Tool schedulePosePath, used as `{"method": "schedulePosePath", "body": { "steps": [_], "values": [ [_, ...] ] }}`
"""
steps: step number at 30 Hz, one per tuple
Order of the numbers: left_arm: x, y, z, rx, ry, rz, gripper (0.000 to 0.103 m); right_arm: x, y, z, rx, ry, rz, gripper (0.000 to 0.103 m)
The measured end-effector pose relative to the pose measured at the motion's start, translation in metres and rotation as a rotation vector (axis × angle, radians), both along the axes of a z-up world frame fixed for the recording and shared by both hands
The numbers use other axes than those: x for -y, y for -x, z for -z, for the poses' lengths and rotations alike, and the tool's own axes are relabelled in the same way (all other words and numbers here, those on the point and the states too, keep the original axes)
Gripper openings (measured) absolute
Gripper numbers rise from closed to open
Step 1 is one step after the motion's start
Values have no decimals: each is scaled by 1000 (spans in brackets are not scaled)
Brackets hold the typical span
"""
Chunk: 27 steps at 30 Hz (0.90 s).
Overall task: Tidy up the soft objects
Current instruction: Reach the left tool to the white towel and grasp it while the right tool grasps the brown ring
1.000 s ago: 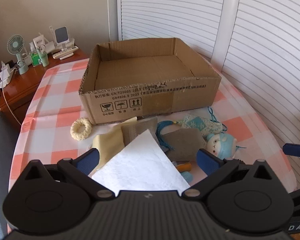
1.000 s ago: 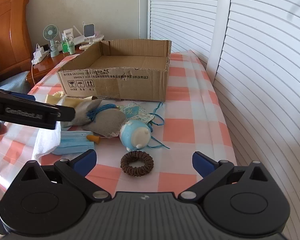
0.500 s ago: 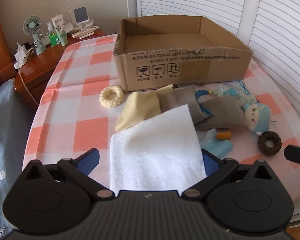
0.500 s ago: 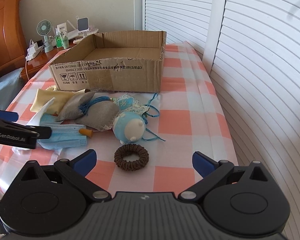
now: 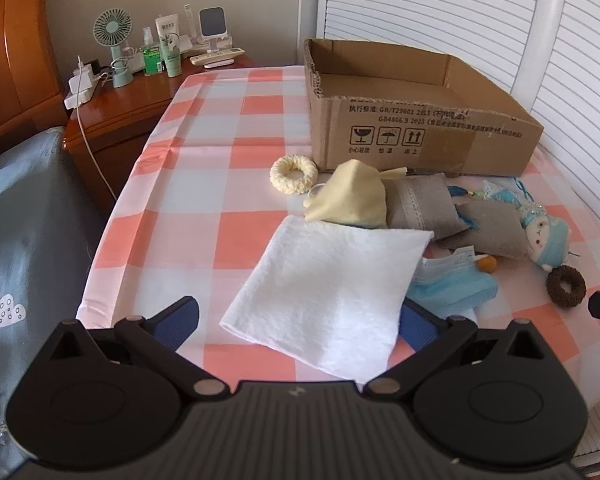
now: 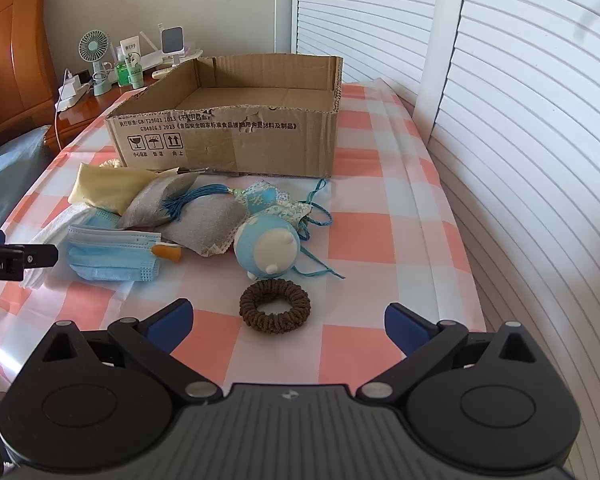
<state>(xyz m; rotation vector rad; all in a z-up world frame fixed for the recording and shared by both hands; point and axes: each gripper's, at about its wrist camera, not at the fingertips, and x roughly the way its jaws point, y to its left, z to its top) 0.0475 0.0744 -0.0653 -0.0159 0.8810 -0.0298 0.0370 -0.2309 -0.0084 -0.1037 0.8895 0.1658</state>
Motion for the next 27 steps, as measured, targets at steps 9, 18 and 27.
{"method": "schedulePosePath", "body": {
  "steps": [9, 18, 27],
  "values": [
    [5, -9, 23, -60, -18, 24, 102, 1, 1, 6, 5, 1, -19, 103],
    [0, -7, 29, -55, -10, 43, 103, 6, 0, 31, -21, 23, -68, 103],
    [-6, -16, 23, -67, -20, 109, 102, 2, -6, 47, -24, 23, -110, 103]
  ]
}}
